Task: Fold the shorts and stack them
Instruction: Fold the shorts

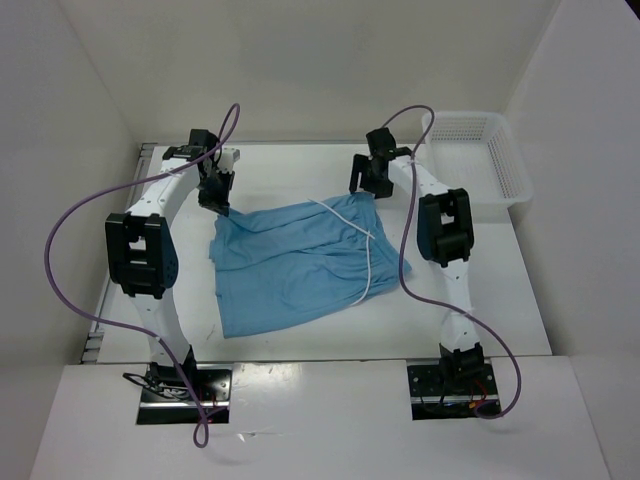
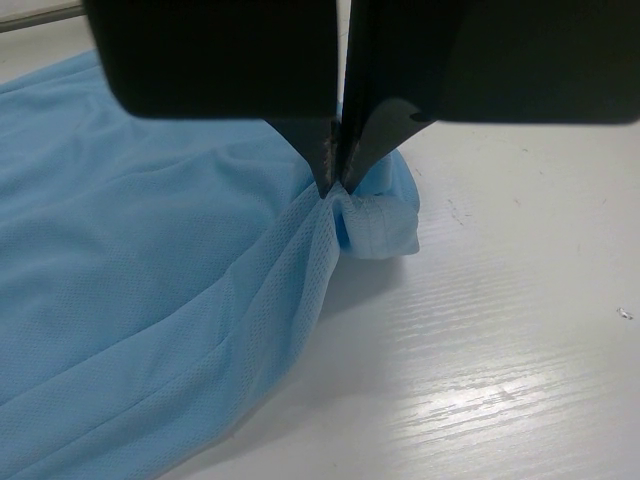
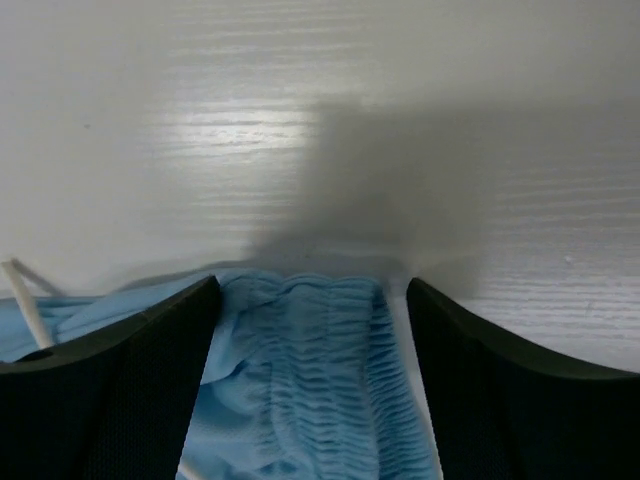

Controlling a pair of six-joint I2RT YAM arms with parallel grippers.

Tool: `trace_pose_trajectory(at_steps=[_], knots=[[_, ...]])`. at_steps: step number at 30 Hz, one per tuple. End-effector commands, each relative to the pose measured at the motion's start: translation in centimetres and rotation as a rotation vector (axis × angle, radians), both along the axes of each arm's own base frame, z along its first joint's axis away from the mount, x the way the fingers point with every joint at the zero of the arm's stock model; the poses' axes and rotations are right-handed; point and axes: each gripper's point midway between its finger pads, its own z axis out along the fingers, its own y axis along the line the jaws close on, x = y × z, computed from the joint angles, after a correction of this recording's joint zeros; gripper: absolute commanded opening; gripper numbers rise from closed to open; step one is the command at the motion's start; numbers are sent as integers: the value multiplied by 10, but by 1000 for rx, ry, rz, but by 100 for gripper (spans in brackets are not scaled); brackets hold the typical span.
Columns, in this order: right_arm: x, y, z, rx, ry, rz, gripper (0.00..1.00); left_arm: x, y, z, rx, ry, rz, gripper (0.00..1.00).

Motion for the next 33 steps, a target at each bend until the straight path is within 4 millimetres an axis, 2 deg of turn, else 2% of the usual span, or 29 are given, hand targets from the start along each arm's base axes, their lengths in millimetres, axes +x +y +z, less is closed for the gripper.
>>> trace_pose_trajectory(at_steps=[1,4,5,6,8,9,11,12,13,14,15,16,17,18,19,20,21,22,23,24,25,26,27,28,29,30,31,32,33], knots=[[-8,-18,3,-51,-8,-9,82,9,-1,19,-15,-51,-5,0],[-14,-21,-4,-14,26,1,80,9,-1,15,-14,-42,-5,0],[-18,-23,-14,4,54,5,78,9,-1,15,-14,-42,-5,0],[-24,-22,-20,13,76,12,70,9,-1,15,-14,-42,-5,0],[-24,-22,-22,40,79,18,54,11,-1,18,-15,-51,-5,0],[-25,-23,-24,65,85,23,36,11,-1,18,-15,-51,-5,0],[-27,-18,-22,93,91,39,18,14,-1,21,-15,-62,-5,0],[-27,-16,-17,103,84,46,5,14,-1,21,-15,-62,-5,0],[-25,-13,-11,119,69,55,0,21,-1,34,-17,-104,-5,0],[-20,-17,-2,123,48,47,0,25,1,39,-7,-120,0,0],[-21,-11,6,151,40,65,0,29,3,45,4,-139,5,0],[-17,-8,27,171,-4,78,0,38,2,61,1,-186,6,0],[-17,-6,37,180,-28,95,0,40,2,68,1,-197,6,0],[-19,-5,47,191,-42,103,0,36,2,77,1,-196,6,0],[-24,-3,70,210,-89,116,0,33,2,83,1,-202,6,0],[-28,-4,81,207,-115,127,0,27,4,97,8,-224,10,0],[-34,-3,90,219,-135,137,0,15,6,96,17,-195,14,0],[-48,-3,110,235,-181,150,0,3,11,108,38,-208,26,0],[-55,-5,119,237,-202,153,0,-13,14,106,52,-168,30,0],[-64,-4,126,250,-215,164,0,-33,12,92,55,-104,19,0],[-83,-6,134,259,-232,172,0,-49,15,86,69,-63,23,0],[-92,-7,137,268,-232,162,0,-74,11,87,71,-27,8,0],[-102,-9,135,273,-222,155,0,-91,9,78,75,17,-3,0],[-121,-10,131,280,-211,161,0,-123,9,58,81,99,-15,0],[-130,-12,128,287,-196,149,0,-140,6,49,86,141,-30,0],[-140,-9,124,286,-184,157,0,-151,8,43,88,166,-31,0],[-157,-12,107,287,-129,141,0,-165,6,41,73,186,-37,0],[-168,-15,112,288,-133,141,0,-184,3,30,68,245,-52,0],[-183,-17,99,295,-92,120,0,-190,2,27,57,258,-56,0]])
